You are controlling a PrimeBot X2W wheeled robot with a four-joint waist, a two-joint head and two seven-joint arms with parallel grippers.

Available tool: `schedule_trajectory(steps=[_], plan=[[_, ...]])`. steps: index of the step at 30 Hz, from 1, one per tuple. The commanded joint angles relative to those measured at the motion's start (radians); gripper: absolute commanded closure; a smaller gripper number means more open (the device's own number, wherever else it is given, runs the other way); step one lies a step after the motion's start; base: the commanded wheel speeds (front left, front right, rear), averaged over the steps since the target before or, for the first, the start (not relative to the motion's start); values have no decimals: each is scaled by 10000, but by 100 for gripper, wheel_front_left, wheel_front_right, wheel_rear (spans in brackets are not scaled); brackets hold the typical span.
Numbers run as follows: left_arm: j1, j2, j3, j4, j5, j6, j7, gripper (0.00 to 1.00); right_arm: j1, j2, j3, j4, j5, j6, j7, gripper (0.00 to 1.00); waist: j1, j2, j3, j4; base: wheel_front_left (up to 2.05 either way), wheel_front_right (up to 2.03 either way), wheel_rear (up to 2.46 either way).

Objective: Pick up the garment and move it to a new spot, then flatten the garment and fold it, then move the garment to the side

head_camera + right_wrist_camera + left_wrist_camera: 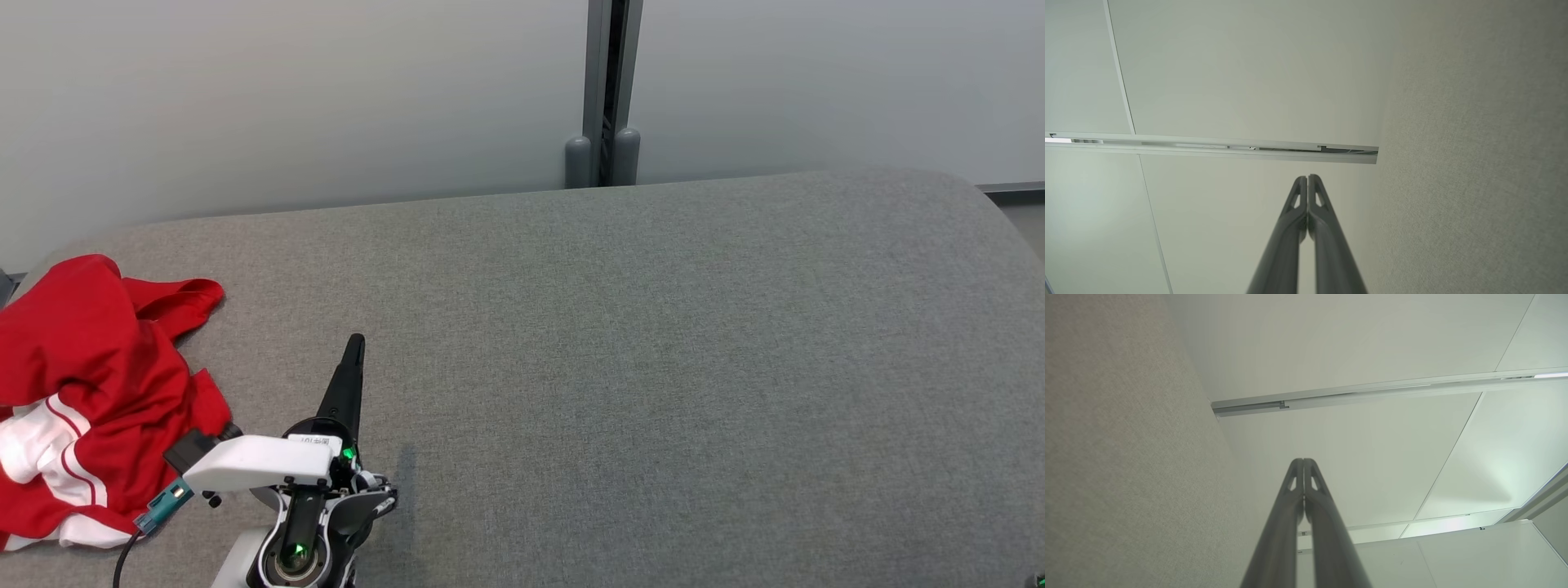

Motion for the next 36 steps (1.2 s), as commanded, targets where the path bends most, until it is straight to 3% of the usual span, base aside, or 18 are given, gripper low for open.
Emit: schedule_trajectory(steps=[1,8,9,23,36], plan=[[-155,55,14,-17,-15,-36,3,100,43,-35,-9,-51,40,2,25,100,0,0,0,0,0,0,0],[-156,55,14,-17,-15,-36,3,100,43,-35,-9,-51,40,2,25,100,0,0,0,0,0,0,0],[0,0,0,-1,0,0,-1,0,0,0,0,-1,0,2,-1,0,0,0,0,0,0,0,0],[594,-21,450,-280,200,2,-287,0,-217,161,603,320,-421,-8,-768,0,0,0,20,1,0,0,0],[812,-10,1107,-796,579,-1,-594,0,-879,116,1092,435,-2293,-5,-1589,0,0,0,57,58,0,0,0]])
